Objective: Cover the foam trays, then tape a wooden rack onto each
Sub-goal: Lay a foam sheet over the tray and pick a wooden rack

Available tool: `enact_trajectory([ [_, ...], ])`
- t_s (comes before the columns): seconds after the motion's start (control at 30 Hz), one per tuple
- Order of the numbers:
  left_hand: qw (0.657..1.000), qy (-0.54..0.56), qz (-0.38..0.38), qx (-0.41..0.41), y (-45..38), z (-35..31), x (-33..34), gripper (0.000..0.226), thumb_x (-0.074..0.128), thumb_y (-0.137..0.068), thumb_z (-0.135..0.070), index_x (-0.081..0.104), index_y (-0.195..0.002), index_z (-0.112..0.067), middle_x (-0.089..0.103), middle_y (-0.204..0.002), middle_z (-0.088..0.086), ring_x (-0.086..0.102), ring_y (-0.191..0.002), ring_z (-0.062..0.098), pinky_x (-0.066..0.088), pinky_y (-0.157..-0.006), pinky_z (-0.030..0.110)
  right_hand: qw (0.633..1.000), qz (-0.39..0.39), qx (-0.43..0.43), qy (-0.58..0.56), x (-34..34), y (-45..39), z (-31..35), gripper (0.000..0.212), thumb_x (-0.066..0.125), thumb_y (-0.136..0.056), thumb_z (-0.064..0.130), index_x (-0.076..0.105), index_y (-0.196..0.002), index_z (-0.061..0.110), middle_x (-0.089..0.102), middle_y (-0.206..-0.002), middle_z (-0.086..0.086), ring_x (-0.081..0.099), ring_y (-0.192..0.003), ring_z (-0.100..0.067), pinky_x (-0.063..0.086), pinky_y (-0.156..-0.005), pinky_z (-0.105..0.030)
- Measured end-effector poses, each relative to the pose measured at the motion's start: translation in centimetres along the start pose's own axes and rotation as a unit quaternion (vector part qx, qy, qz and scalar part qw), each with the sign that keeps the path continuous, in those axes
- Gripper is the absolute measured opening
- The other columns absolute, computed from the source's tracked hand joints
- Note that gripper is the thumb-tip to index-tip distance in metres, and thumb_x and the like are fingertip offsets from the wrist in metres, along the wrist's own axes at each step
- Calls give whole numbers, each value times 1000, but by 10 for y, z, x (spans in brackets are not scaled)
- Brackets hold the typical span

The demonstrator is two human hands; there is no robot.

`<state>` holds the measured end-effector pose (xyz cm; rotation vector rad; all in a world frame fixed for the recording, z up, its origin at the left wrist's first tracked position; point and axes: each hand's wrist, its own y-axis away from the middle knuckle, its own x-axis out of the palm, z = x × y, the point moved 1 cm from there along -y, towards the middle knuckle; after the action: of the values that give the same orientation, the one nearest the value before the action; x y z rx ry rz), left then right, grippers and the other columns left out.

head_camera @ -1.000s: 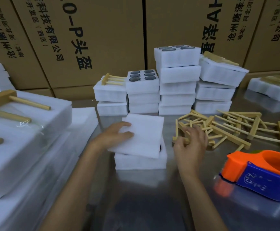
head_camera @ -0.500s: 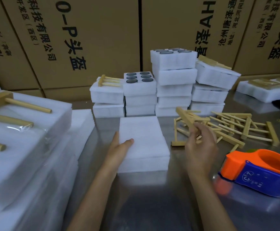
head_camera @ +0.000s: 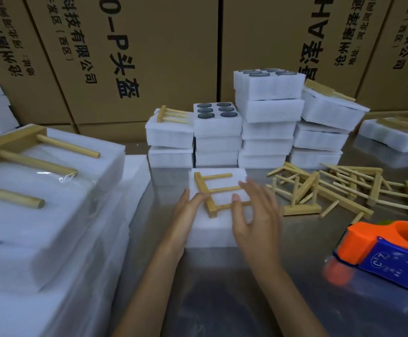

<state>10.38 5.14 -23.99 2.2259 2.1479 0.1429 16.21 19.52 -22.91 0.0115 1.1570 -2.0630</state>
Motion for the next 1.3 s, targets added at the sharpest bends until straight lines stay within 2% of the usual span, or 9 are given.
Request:
enact_trajectory([
  [0.2, 998, -52, -41, 23, 2, -4, 0, 93, 69, -60, -60, 53, -143, -23, 59, -141, -6, 56, -127, 14, 43, -111, 40, 962, 69, 245, -103, -5, 0, -33, 35, 56, -97, 31, 59, -129, 18, 63, -124, -3, 55, -119, -20, 45, -100, -39],
  [0.33, 997, -34, -55, 37, -2, 2, 0, 53, 67, -87, -43, 61, -135, -23, 65, -131, -9, 61, -116, 7, 48, -94, 24, 949, 118, 261, -131, 1, 8, -30, 38, 56, -96, 29, 52, -134, 26, 58, -127, 9, 52, -116, -12, 41, -96, -28],
  [0.43, 996, -11, -61, 58, 0, 4, 1, 54, 67, -91, -42, 52, -142, -32, 54, -134, -19, 54, -122, 3, 43, -94, 19, 949, 120, 250, -151, 1, 9, -30, 42, 55, -96, 22, 53, -136, 34, 53, -130, 20, 46, -119, 0, 35, -98, -21],
  [0.57, 996, -36, -48, 70, 5, -1, 3, 32, 76, -84, -41, 61, -111, -49, 59, -106, -37, 55, -92, -24, 42, -64, -2, 945, 121, 242, -184, 0, 8, -30, 32, 54, -94, 17, 66, -113, 39, 61, -123, 20, 52, -114, 5, 37, -90, -8],
  [0.67, 995, -51, -44, 71, 1, 1, 3, 34, 76, -86, -33, 59, -110, -51, 53, -100, -41, 48, -81, -34, 39, -60, -5, 948, 110, 234, -186, 1, 9, -30, 29, 54, -92, 16, 64, -107, 39, 61, -115, 24, 52, -109, 11, 37, -81, 1],
  [0.77, 997, -34, -44, 59, 2, 2, 6, 50, 70, -88, -43, 52, -135, -47, 50, -115, -38, 52, -99, -21, 38, -78, 2, 937, 107, 260, -206, 1, 9, -30, 28, 55, -93, 21, 55, -114, 39, 57, -103, 38, 52, -98, 18, 40, -74, -4],
  [0.9, 994, 96, -18, -40, 6, 0, 4, 71, 66, -73, -58, 62, -134, -23, 64, -134, 1, 58, -126, 22, 40, -113, 44, 884, 138, 350, -278, 3, 6, -32, 24, 55, -92, 31, 62, -113, 40, 65, -103, 30, 57, -99, 9, 43, -82, -21],
  [1.07, 989, 127, 36, -71, 14, -6, 0, 51, 60, -86, -47, 70, -124, -15, 73, -115, 14, 69, -109, 32, 47, -106, 50, 881, 121, 355, -290, -2, 5, -30, 19, 53, -92, 29, 68, -83, 36, 67, -84, 28, 57, -78, 14, 40, -74, -23],
  [1.3, 984, 137, 78, -79, 45, -1, 4, 45, 56, -93, -41, 67, -128, -15, 72, -119, 15, 69, -110, 32, 50, -103, 49, 883, 70, 387, -255, -30, 19, -26, 25, 50, -80, 48, 74, -81, 39, 72, -86, 22, 62, -89, -1, 47, -76, -30],
])
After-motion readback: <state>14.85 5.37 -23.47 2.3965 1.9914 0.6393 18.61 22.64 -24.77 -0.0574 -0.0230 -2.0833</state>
